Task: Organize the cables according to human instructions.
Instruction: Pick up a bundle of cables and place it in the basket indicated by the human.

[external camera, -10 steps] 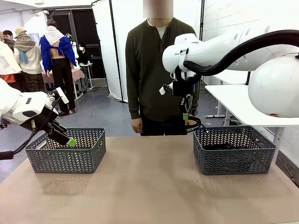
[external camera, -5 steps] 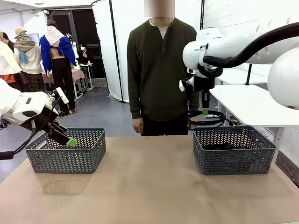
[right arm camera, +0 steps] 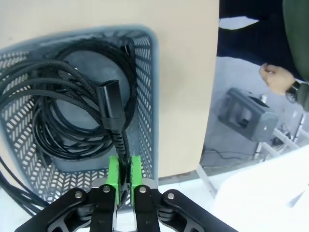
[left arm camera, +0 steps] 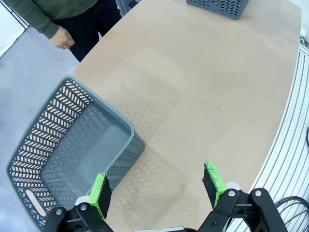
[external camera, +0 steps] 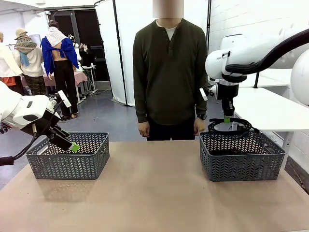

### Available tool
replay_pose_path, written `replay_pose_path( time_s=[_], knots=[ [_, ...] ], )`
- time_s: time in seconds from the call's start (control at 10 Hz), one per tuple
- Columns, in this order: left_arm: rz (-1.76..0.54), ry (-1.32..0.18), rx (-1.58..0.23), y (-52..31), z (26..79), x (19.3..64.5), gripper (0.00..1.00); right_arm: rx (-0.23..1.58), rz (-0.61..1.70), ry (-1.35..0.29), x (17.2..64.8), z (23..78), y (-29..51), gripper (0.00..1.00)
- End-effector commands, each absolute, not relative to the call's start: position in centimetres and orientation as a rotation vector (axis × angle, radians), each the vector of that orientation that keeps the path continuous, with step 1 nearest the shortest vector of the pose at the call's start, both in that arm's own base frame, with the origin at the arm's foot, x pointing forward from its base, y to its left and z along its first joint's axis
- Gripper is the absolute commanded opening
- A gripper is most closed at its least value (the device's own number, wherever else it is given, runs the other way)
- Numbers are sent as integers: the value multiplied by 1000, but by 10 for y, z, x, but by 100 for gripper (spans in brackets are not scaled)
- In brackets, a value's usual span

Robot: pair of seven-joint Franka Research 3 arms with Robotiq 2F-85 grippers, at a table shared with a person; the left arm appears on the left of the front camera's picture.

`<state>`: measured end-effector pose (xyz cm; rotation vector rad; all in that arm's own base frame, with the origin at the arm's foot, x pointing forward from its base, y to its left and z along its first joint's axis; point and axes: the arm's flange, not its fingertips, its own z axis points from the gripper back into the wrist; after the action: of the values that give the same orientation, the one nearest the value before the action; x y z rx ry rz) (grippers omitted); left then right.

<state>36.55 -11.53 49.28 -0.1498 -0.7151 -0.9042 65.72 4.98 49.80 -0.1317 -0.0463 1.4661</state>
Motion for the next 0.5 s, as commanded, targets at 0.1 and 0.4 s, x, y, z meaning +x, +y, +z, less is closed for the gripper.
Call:
replay_pose_path(
  time_s=[0.1, 0.4],
  knots=[
    [-900, -722, -164, -115, 492, 367, 100, -147, 1554, -96, 650, 478, 33, 0],
    [-900, -722, -164, -115, 492, 367, 100, -140, 1579, -103, 656, 471, 32, 0]
  ],
)
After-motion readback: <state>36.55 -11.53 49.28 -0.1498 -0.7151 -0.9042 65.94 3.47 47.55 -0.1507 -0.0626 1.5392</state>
